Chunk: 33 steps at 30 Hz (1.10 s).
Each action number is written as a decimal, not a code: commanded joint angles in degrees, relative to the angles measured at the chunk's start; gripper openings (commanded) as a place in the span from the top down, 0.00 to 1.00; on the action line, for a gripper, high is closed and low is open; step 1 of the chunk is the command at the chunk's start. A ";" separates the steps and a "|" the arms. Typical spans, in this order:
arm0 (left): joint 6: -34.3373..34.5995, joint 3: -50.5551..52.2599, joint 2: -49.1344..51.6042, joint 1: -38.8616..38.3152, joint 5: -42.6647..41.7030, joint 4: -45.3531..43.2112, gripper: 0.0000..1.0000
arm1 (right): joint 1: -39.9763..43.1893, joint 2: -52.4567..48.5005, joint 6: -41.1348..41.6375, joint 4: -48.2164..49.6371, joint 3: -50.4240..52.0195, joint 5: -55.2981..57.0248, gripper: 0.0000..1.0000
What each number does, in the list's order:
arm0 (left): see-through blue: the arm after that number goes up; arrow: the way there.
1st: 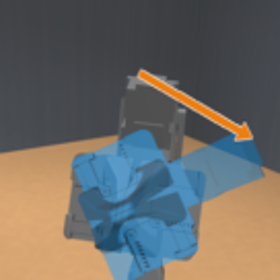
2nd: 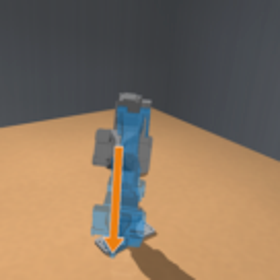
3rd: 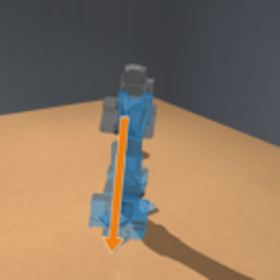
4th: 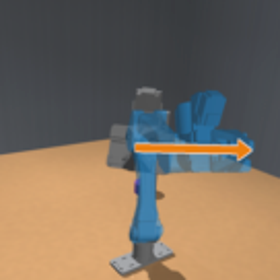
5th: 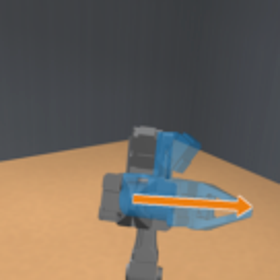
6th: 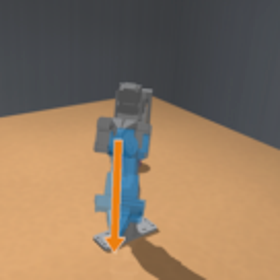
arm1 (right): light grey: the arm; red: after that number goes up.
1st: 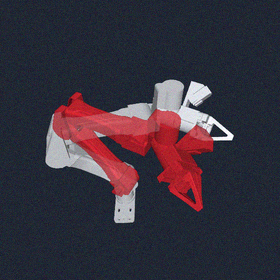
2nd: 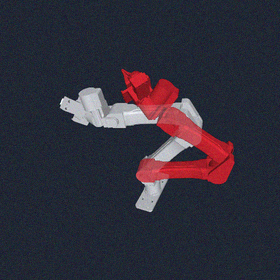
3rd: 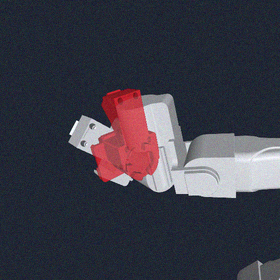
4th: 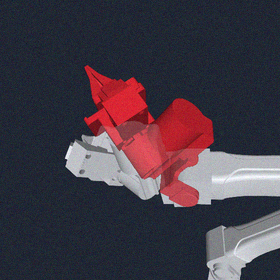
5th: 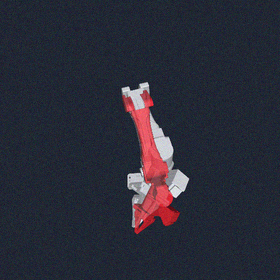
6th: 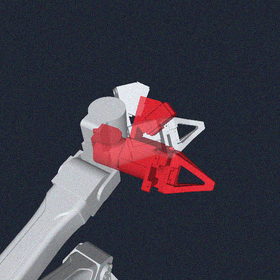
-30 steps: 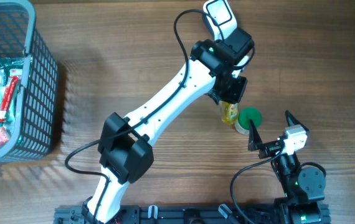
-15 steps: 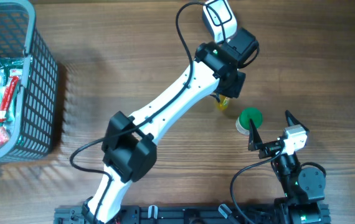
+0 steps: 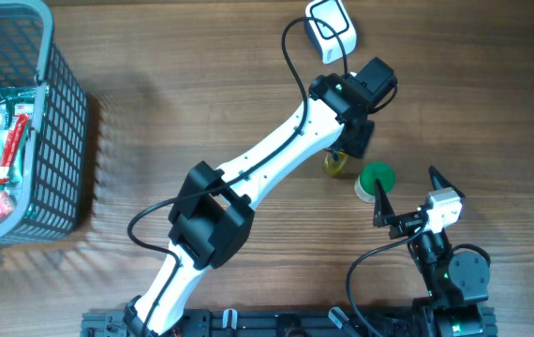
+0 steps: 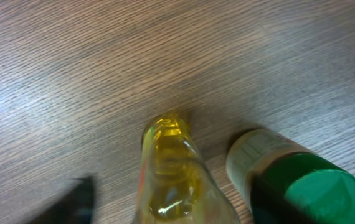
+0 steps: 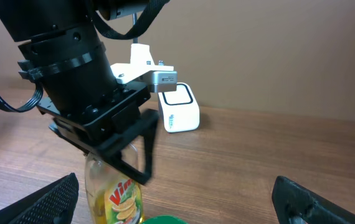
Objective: Scan the item barcode
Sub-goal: 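Carry the Vim bottle with the left gripper and place it beside the jar, then reach the left gripper into the basket and grasp the packet and red tube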
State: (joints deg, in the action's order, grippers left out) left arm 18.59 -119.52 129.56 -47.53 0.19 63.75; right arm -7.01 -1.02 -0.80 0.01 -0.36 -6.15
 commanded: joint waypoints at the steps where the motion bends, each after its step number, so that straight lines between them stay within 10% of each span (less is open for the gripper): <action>1: 0.31 -0.35 0.52 -0.22 0.55 -0.39 0.00 | 0.13 -0.07 -0.68 0.31 0.07 0.17 0.00; 9: -2.16 -11.28 -9.16 5.51 1.51 1.70 0.00 | 0.13 -0.07 -0.70 0.31 0.07 0.17 0.00; 14: -15.34 -17.46 -20.26 16.35 5.14 2.71 0.00 | 0.13 -0.07 -0.70 0.31 0.07 0.17 0.00; 25: -25.40 -17.42 -29.38 62.53 6.93 3.39 0.00 | 0.13 -0.07 -0.70 0.31 0.07 0.17 0.00; 33: -25.90 -15.63 -23.50 81.50 6.58 8.09 0.00 | 0.13 -0.07 -0.70 0.31 0.07 0.17 0.00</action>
State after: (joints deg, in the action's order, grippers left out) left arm -5.82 -137.05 103.50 29.36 7.42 70.63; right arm -7.01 -1.02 -0.80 0.01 -0.36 -6.15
